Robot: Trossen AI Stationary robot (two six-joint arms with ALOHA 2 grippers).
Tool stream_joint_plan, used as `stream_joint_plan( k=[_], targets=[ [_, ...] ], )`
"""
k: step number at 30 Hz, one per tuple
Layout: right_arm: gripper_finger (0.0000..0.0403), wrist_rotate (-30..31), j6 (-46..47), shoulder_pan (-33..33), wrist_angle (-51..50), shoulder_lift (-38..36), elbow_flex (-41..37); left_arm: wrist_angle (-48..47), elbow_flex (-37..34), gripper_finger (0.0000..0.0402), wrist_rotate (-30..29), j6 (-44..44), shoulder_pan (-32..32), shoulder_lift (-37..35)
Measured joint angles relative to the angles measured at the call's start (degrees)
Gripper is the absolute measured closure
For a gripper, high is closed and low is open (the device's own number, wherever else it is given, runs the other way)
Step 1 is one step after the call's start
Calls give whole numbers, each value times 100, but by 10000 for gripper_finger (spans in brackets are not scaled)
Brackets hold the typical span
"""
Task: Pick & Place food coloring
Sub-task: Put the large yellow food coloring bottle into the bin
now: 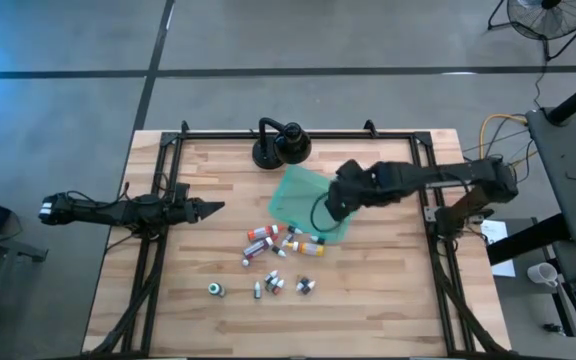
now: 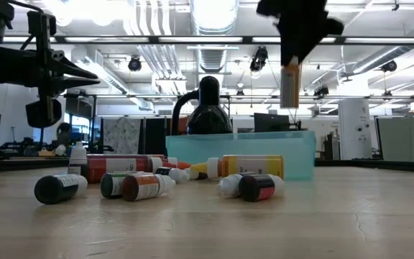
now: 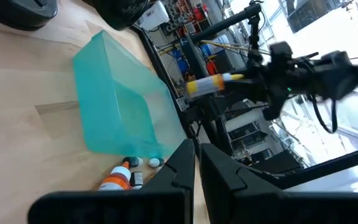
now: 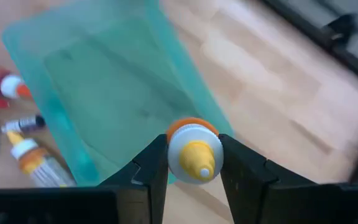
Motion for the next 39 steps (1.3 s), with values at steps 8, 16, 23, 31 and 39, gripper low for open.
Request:
stream_joint_plan(
  k=[8,16,23,31,39],
  targets=[
    [289,-715,-738,-545,768,215,-855,0,0,402,2,21,-1,0],
    [287,-804,-463,-550,1886,122,-1912,0,0,402,2,-25,1,2],
    [284,-514,-134,-541,2437,90,-2386,0,0,402,2,-34,1,2],
    [283,-94,-275,-546,2229,61,-2263,2,0,402,2,-34,-1,2],
    [282,20,-566,-642,2054,70,-2319,2,-1,402,-27,-32,1,2]
  ],
)
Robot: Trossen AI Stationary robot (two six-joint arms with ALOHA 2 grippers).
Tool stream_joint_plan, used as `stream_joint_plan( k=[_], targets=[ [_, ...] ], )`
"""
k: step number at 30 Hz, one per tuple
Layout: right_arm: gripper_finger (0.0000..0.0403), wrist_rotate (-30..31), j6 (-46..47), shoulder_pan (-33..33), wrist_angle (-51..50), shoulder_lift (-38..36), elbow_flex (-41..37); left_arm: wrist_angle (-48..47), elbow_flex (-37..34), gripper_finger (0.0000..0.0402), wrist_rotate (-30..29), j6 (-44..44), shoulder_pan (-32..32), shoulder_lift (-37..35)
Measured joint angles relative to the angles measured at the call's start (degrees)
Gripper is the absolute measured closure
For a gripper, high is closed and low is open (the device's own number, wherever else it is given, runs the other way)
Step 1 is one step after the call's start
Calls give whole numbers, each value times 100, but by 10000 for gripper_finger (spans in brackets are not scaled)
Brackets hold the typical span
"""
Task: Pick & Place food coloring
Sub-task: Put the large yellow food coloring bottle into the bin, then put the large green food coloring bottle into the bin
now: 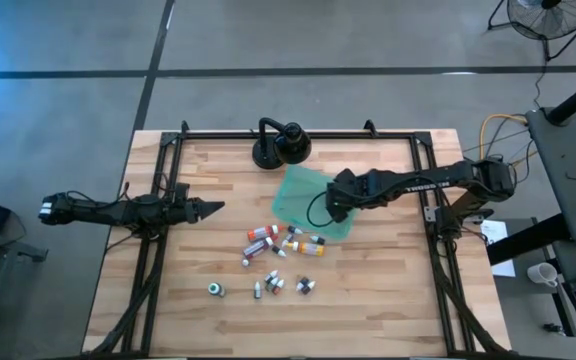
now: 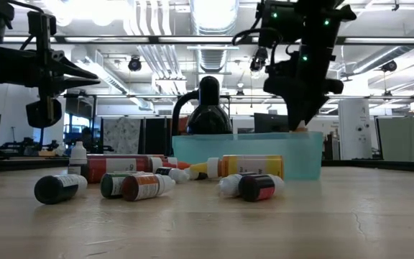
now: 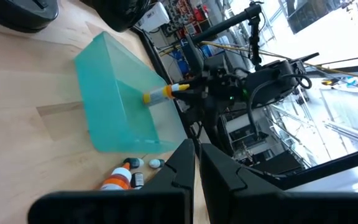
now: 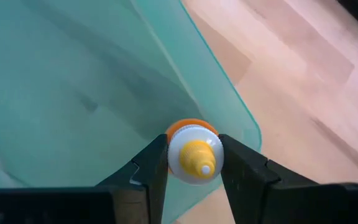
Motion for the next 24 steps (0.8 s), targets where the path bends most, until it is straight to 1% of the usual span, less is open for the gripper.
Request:
stream_joint_plan(
  k=[6,9,13,19,24],
  targets=[
    [281,37,251,-15,13,-23,-145,2,-1,402,-8,42,0,0],
    [268,20,227,-13,-18,-19,-117,0,-1,402,-10,42,0,0],
    [232,-39,204,-15,-139,-10,-17,2,0,402,-12,42,0,0],
    [172,-135,161,9,-587,-12,162,52,-3,402,-18,94,0,0],
    [137,-129,-621,246,-647,-22,424,392,-3,402,-78,214,0,-2]
  ],
)
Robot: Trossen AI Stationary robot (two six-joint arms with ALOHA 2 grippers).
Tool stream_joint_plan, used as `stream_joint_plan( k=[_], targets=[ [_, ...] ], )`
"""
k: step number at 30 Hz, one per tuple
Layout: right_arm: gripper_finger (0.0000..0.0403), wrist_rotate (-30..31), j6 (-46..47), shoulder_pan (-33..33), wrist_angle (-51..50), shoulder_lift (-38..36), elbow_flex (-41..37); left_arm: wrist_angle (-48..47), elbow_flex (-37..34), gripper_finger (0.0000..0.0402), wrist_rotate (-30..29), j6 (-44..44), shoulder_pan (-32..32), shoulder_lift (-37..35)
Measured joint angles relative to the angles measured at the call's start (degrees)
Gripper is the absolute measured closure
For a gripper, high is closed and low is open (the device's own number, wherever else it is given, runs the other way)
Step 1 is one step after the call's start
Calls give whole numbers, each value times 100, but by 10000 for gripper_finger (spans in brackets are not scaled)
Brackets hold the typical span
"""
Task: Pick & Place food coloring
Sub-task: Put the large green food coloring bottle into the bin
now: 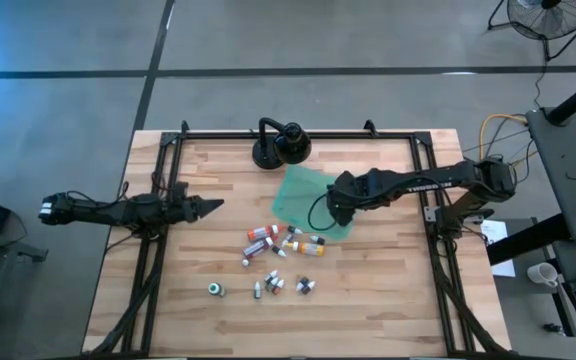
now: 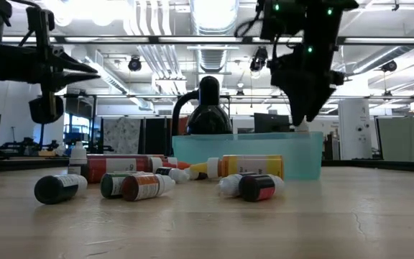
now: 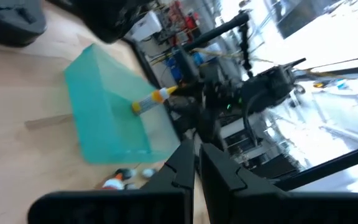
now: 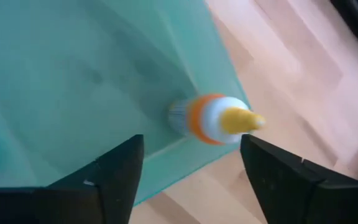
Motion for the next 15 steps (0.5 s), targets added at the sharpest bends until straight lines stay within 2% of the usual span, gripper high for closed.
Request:
stream_joint_plan(
  k=[4,9,12,15],
  targets=[
    [124,3,-367,255,11,-8,282,303,0,402,0,-8,0,0],
    [124,4,-364,538,11,-16,653,712,9,402,114,46,2,0],
    [130,48,-39,744,90,-20,1014,425,353,402,136,473,-27,52],
    [137,357,82,1014,98,-23,1347,-500,1126,402,266,1056,-39,223]
  ],
)
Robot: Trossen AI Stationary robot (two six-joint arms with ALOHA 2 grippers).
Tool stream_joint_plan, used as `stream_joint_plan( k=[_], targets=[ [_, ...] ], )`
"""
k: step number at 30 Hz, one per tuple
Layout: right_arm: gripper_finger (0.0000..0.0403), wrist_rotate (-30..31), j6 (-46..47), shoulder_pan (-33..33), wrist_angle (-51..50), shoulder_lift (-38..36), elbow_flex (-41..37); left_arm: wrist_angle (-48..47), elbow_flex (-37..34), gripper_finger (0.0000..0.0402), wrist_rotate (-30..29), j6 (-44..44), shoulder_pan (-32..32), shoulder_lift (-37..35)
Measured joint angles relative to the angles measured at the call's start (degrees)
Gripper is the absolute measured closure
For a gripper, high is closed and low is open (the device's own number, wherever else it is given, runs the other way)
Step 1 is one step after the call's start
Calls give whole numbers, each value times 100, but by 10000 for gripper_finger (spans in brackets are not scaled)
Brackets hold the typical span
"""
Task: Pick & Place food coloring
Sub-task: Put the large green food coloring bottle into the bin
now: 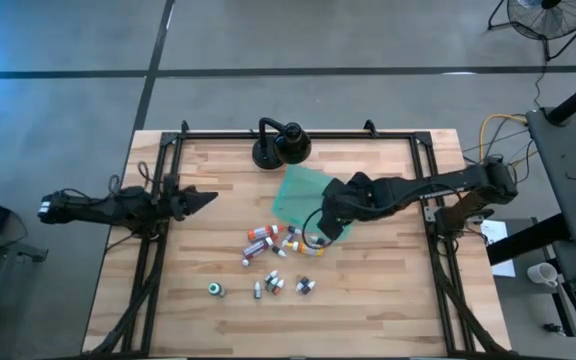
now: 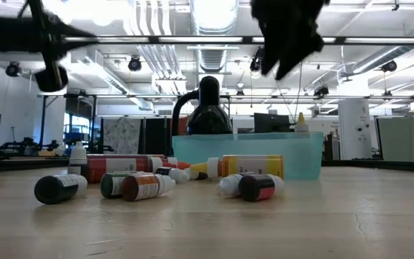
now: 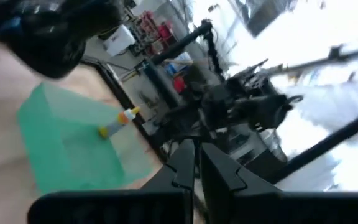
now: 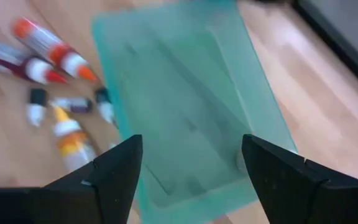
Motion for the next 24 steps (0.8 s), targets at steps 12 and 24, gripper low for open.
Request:
stream_joint_plan(
  k=[12,24],
  targets=[
    [147,388,1467,698,-51,0,440,-3860,2659,402,1131,1887,-4,2051],
    [168,-230,3041,1020,-59,0,436,-4044,2816,402,1046,2436,0,3093]
  ],
)
